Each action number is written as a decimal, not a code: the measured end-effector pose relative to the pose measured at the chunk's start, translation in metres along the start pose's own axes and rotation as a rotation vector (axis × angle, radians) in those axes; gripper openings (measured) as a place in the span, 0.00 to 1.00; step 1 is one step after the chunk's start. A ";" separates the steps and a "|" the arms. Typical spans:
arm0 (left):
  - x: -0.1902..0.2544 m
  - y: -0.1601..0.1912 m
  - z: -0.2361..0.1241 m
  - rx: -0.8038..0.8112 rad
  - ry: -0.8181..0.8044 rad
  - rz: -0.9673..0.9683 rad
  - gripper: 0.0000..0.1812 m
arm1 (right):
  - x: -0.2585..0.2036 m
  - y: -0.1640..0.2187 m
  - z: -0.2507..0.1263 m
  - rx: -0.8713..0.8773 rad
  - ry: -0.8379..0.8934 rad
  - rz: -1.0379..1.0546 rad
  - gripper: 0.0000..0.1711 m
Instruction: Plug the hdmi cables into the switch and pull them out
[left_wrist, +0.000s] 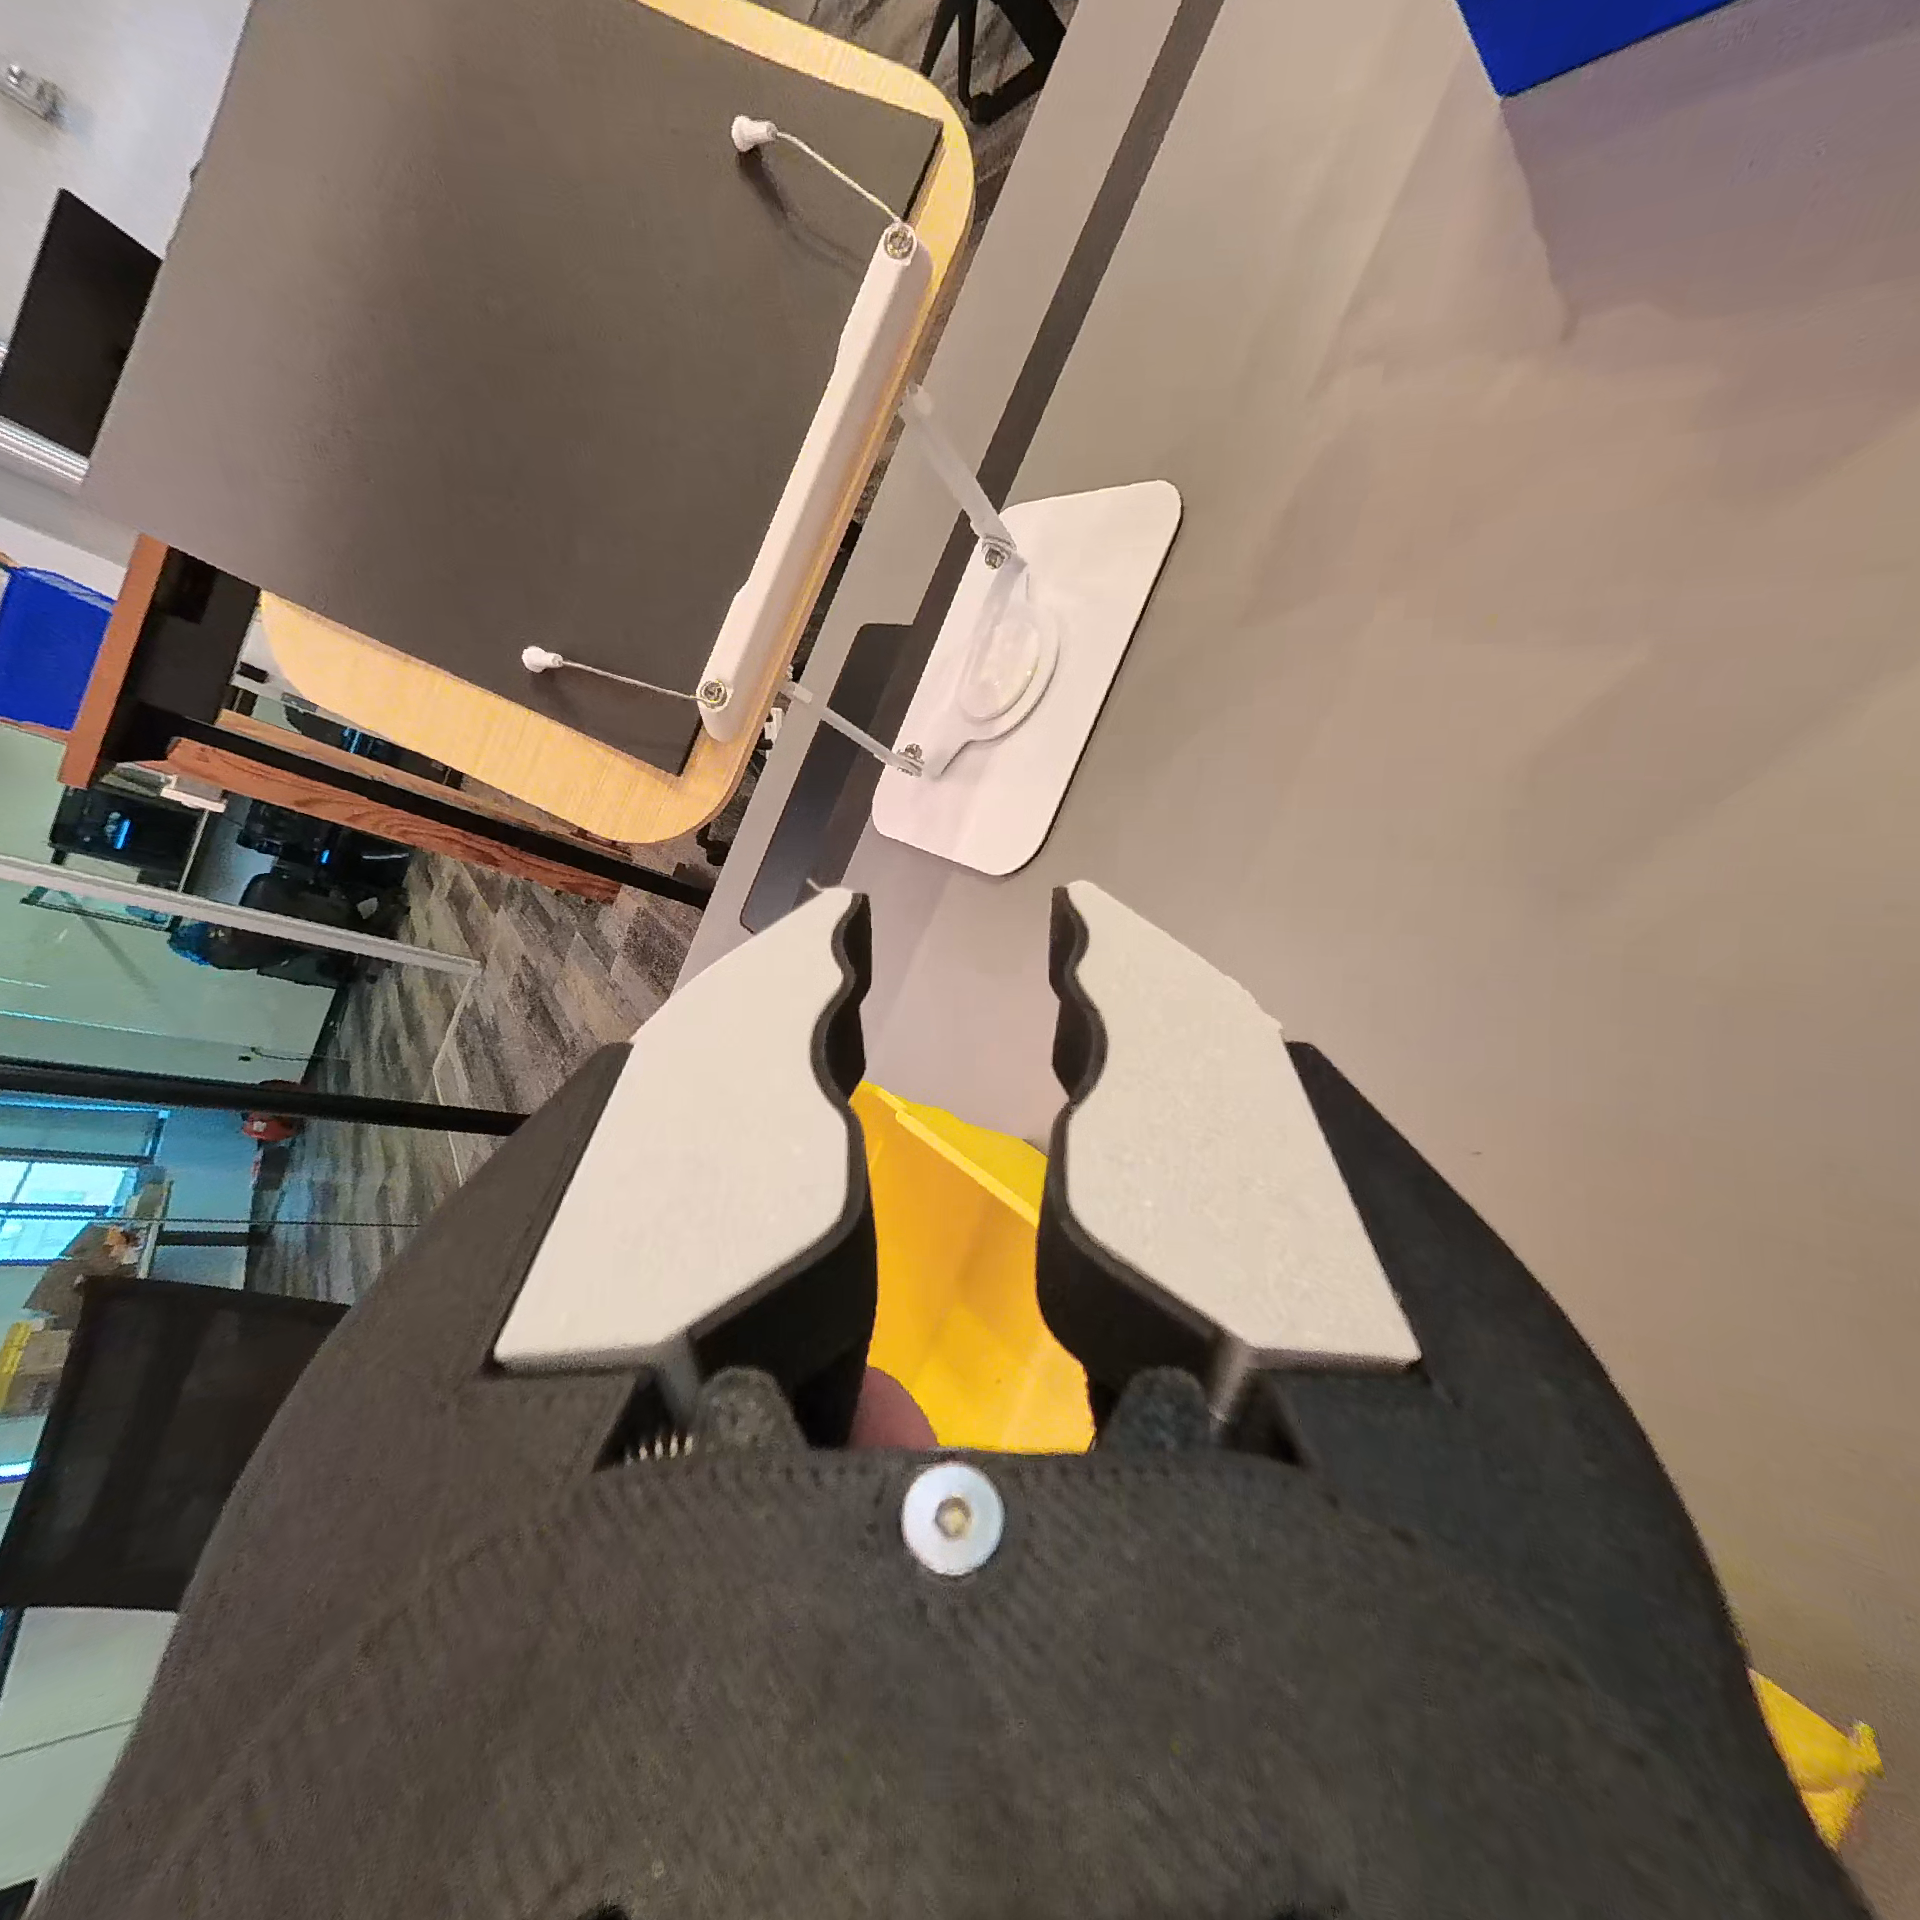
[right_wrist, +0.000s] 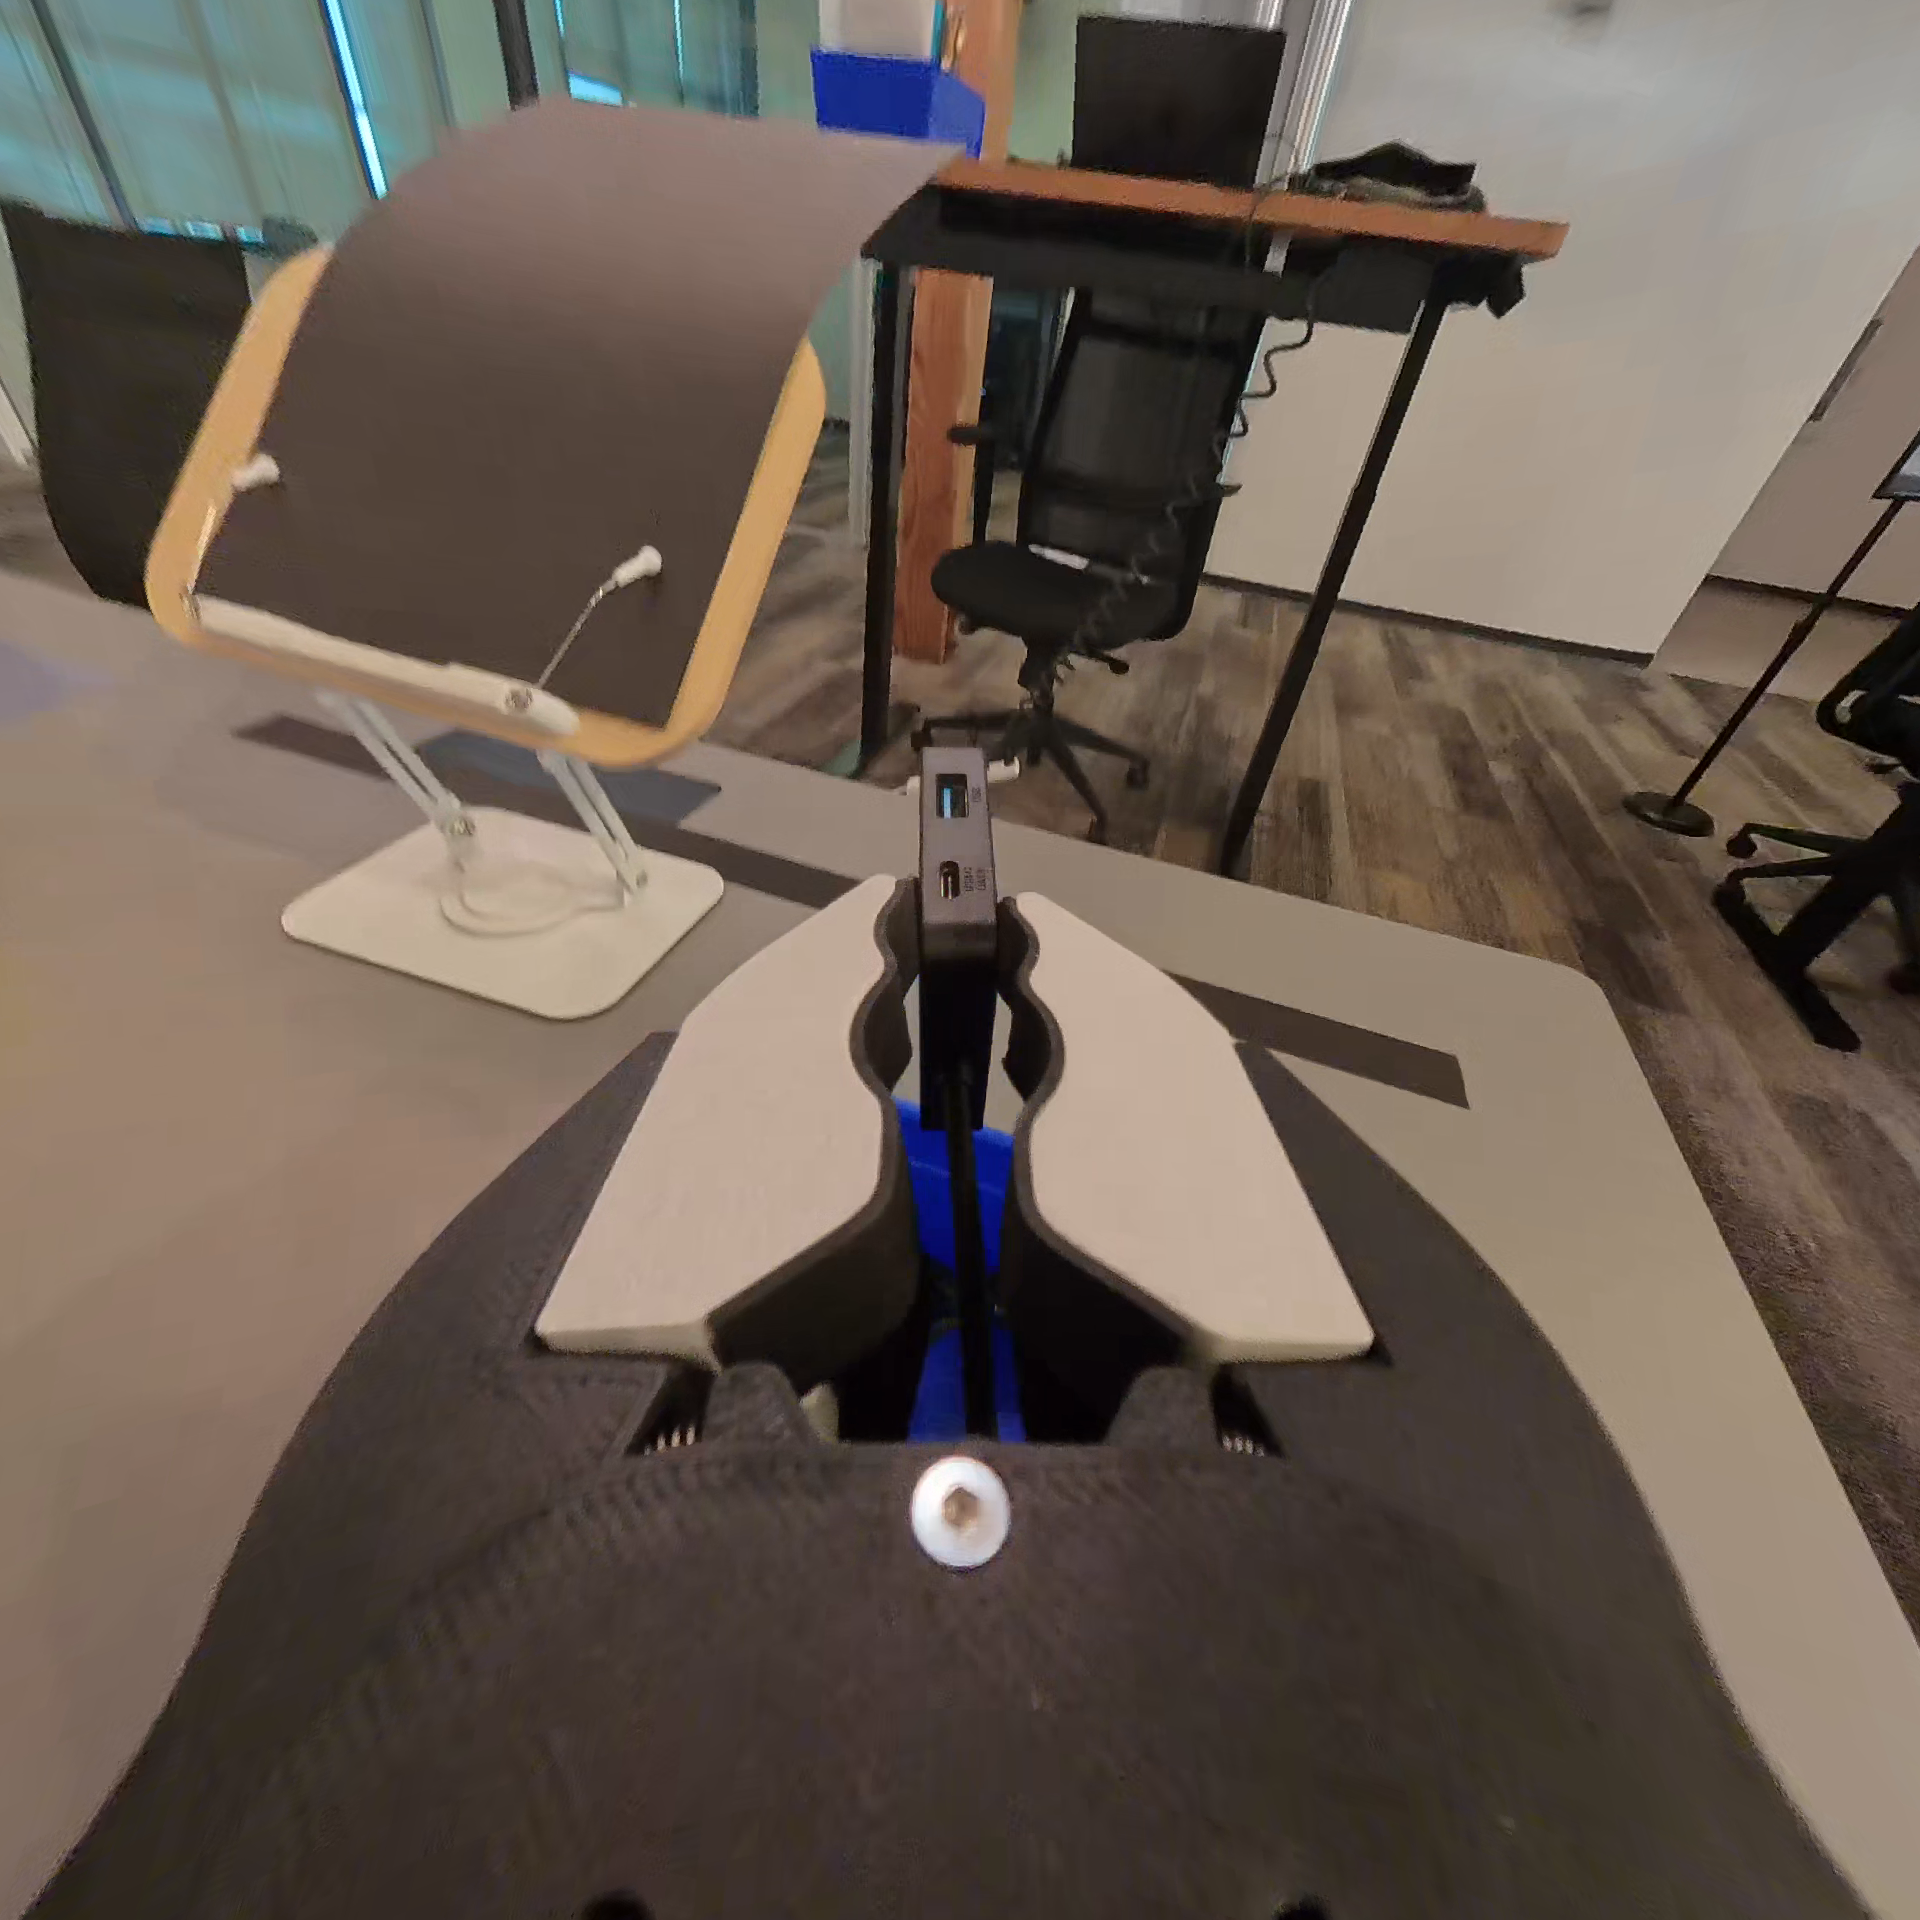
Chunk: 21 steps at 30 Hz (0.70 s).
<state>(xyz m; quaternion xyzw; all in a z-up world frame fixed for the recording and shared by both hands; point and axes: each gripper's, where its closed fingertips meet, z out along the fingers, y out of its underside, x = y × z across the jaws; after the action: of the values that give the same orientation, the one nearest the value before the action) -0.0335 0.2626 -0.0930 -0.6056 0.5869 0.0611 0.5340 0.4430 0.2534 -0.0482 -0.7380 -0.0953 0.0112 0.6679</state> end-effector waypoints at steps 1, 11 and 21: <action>0.000 0.001 0.000 -0.001 0.001 -0.002 0.18 | 0.002 -0.006 0.000 0.025 -0.003 0.012 0.08; -0.003 0.009 0.002 -0.016 0.001 -0.011 0.18 | 0.021 0.076 0.031 -0.195 -0.037 0.146 0.09; -0.022 0.033 -0.002 -0.093 -0.040 -0.017 0.20 | 0.028 0.131 0.019 -0.640 -0.016 0.033 0.39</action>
<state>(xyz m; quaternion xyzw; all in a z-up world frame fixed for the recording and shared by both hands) -0.0674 0.2840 -0.0956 -0.6335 0.5675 0.0957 0.5172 0.4841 0.2645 -0.1770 -0.9121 -0.0873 -0.0027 0.4007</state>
